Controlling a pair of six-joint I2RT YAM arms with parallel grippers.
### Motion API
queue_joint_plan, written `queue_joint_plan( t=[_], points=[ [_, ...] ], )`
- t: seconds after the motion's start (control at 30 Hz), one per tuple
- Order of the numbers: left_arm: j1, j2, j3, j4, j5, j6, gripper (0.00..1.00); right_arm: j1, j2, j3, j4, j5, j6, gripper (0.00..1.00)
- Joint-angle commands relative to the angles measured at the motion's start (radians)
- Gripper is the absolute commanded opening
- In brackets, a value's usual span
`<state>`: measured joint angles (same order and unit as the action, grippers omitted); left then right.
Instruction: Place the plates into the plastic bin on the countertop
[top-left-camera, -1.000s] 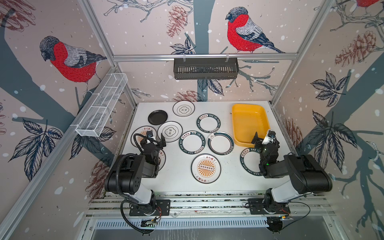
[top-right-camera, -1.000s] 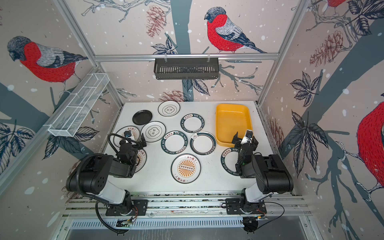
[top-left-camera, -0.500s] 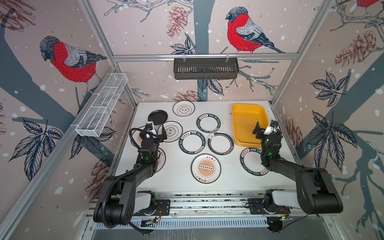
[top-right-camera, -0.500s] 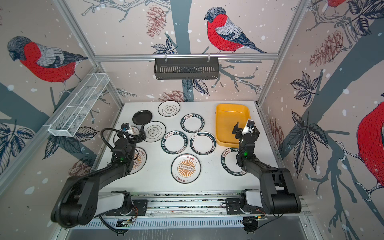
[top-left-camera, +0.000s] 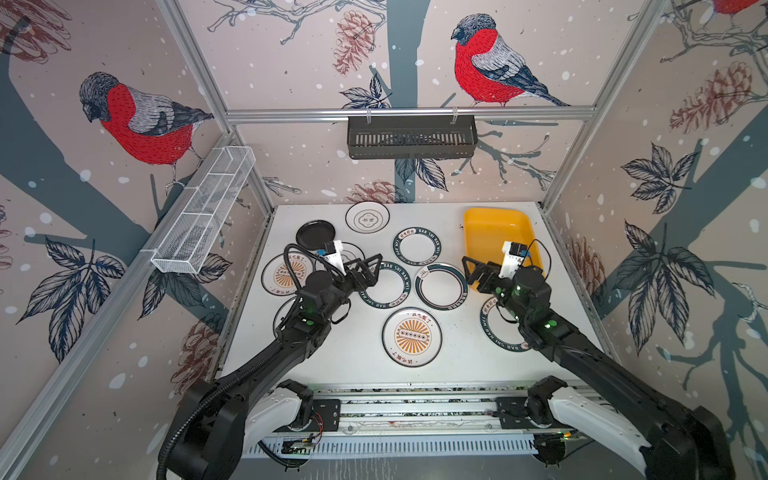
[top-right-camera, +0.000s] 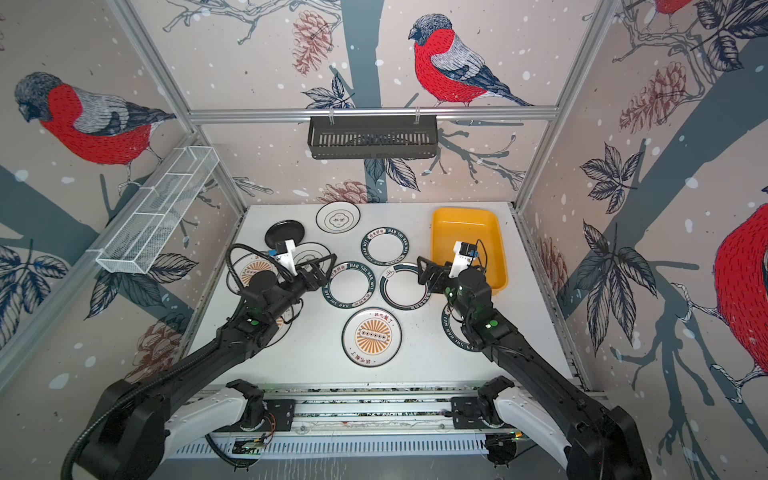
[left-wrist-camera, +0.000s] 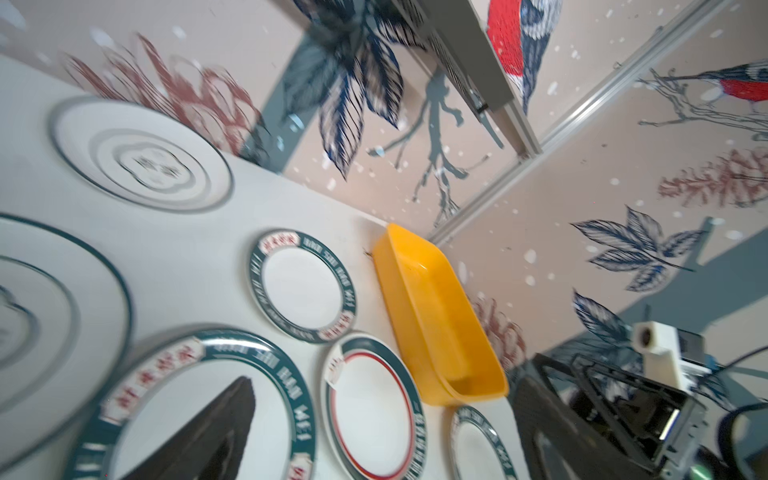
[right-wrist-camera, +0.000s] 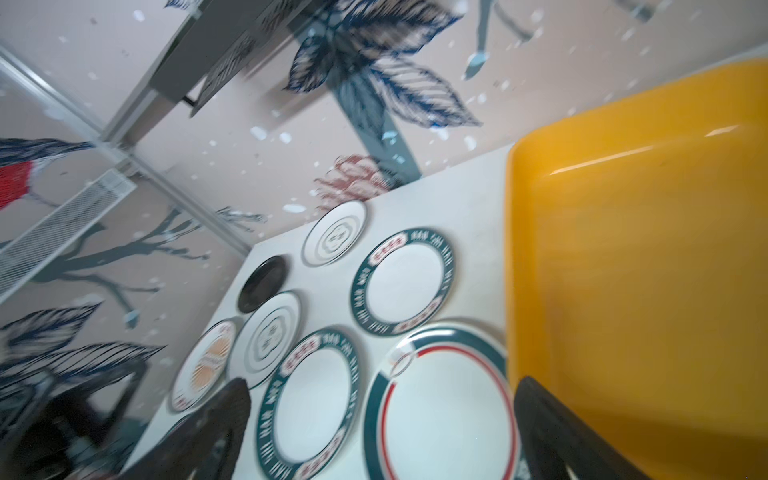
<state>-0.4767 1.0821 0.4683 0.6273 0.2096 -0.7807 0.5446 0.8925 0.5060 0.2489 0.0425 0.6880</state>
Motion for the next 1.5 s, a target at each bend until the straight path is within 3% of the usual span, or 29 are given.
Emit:
queue_joint_plan(
  t=[0.0, 0.1, 0.2, 0.27, 0.37, 0.53, 0.7, 0.83, 0.93, 1.17, 1.3, 1.47],
  points=[
    [-0.115, 0.015, 0.02, 0.072, -0.01, -0.102, 0.97, 0.122, -0.02, -0.022, 0.02, 0.087, 0.193, 1.0],
    [-0.175, -0.002, 0.05, 0.026, -0.034, -0.014, 0.97, 0.203, -0.033, -0.039, 0.071, 0.165, 0.181, 1.0],
    [-0.17, -0.008, 0.022, 0.079, -0.034, -0.055, 0.97, 0.189, -0.033, -0.032, -0.034, 0.224, 0.28, 0.99],
    [-0.156, -0.019, 0.012, 0.066, -0.018, -0.066, 0.97, 0.156, -0.042, -0.041, -0.058, 0.192, 0.308, 0.99],
    [-0.141, -0.033, 0.003, 0.081, 0.01, -0.041, 0.97, 0.138, -0.065, -0.106, 0.047, 0.175, 0.306, 1.0],
    [-0.134, -0.045, 0.066, -0.153, -0.05, 0.049, 0.97, 0.136, -0.065, -0.099, 0.01, 0.266, 0.289, 1.0],
    [-0.126, -0.007, 0.142, -0.283, -0.015, 0.158, 0.97, 0.133, -0.035, 0.012, -0.224, 0.391, 0.241, 0.99],
    [-0.126, 0.072, 0.208, -0.341, -0.018, 0.236, 0.97, 0.128, -0.017, 0.096, -0.45, 0.488, 0.339, 1.0],
    [-0.126, 0.1, 0.229, -0.343, -0.012, 0.273, 0.97, 0.087, -0.014, 0.153, -0.625, 0.495, 0.409, 1.0],
    [-0.151, 0.203, 0.306, -0.33, 0.03, 0.357, 0.97, -0.111, -0.149, 0.12, -0.79, 0.397, 0.455, 1.0],
    [-0.188, 0.247, 0.31, -0.254, 0.002, 0.338, 0.97, -0.337, -0.214, 0.058, -0.773, 0.25, 0.337, 0.99],
    [-0.219, 0.304, 0.342, -0.259, -0.033, 0.293, 0.97, -0.639, -0.168, 0.025, -0.794, 0.008, 0.153, 1.0]
  ],
)
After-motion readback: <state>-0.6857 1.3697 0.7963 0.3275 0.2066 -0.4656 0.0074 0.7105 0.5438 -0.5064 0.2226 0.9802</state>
